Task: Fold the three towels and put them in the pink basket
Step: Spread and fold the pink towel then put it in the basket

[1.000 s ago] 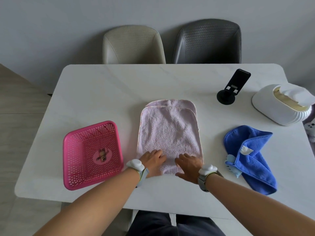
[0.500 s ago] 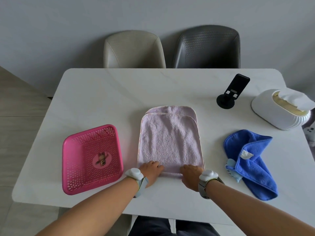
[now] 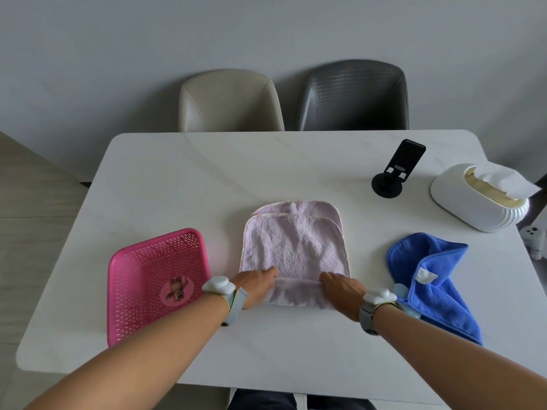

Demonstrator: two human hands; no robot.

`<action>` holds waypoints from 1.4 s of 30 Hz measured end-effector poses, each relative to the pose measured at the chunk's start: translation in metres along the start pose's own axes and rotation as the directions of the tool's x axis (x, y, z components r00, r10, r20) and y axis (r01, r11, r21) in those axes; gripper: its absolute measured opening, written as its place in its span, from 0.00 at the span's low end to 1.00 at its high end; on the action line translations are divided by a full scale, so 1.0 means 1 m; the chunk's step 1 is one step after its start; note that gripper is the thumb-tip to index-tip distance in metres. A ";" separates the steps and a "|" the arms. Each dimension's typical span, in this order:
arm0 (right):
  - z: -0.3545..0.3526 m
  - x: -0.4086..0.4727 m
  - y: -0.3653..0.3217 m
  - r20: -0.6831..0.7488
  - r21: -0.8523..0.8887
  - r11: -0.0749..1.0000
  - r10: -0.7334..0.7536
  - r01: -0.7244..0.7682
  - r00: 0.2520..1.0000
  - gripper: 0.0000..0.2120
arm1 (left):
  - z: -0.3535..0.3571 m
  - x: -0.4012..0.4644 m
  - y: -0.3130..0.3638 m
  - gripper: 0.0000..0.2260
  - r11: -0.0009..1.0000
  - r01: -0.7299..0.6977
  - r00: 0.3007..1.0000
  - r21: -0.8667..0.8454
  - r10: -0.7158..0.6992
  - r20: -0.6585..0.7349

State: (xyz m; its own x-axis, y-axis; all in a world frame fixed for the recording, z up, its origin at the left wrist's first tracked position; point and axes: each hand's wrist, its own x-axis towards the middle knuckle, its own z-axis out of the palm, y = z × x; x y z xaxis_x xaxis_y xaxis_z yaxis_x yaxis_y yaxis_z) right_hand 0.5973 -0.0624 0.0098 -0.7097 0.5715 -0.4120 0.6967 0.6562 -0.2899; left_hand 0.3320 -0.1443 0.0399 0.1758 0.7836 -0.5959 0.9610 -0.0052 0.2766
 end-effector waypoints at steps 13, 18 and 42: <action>-0.090 0.109 0.034 -0.261 0.078 0.986 0.160 -0.144 0.952 0.09 | -0.092 0.063 -0.069 0.20 0.990 0.071 0.972 -0.125 -0.097 -0.216; -0.107 0.152 0.045 -0.265 0.082 0.985 0.167 -0.151 0.950 0.09 | -0.107 0.094 -0.100 0.20 0.955 0.198 0.931 -0.221 -0.254 -0.261; -0.034 0.175 -0.054 0.067 0.997 -0.018 0.596 -0.070 0.800 0.22 | -0.047 0.097 -0.065 0.22 0.211 0.283 0.675 -0.936 -0.737 0.039</action>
State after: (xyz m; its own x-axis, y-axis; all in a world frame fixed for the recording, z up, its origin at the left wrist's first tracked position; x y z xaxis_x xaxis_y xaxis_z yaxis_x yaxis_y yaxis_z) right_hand 0.4318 0.0192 -0.0168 -0.1455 0.8153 -0.5605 0.1418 -0.5435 -0.8273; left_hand 0.2766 -0.0391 -0.0008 -0.5809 0.5089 -0.6352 0.0526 0.8022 0.5947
